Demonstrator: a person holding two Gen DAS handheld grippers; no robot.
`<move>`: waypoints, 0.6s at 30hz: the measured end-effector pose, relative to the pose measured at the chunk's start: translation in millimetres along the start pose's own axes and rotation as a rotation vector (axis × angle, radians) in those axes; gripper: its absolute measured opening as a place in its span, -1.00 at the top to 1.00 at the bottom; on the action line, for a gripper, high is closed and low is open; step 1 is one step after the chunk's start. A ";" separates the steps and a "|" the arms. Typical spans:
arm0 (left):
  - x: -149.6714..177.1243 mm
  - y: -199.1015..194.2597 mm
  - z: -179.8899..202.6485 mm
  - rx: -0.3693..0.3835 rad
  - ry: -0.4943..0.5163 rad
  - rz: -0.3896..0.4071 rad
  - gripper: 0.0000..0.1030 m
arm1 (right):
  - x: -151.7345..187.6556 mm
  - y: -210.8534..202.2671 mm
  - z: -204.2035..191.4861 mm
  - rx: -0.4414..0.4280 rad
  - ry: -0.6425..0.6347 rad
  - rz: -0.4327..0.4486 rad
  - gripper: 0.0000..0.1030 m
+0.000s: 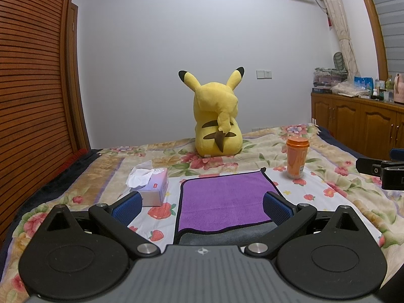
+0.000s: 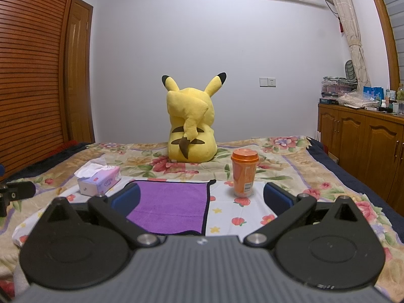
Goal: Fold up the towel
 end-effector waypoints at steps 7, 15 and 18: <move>0.0 0.1 0.0 0.000 0.001 0.000 -1.00 | 0.3 0.6 -0.5 0.000 0.000 0.000 -1.00; 13.1 7.8 0.2 -0.002 0.003 -0.013 -1.00 | -8.8 -1.3 8.0 -0.004 -0.002 -0.007 -1.00; 15.4 8.2 -0.4 -0.001 0.008 -0.016 -1.00 | -3.0 3.3 4.0 -0.006 -0.004 -0.014 -1.00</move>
Point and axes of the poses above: each gripper's, at about its wrist camera, not at the fingertips, and y roughly the way its jaws point, z to its right, x to its underside, the point moved 9 cm from there along y, roughly the way its jaws point, and after that the axes turned 12 degrees about -x, right-handed, at the moved point
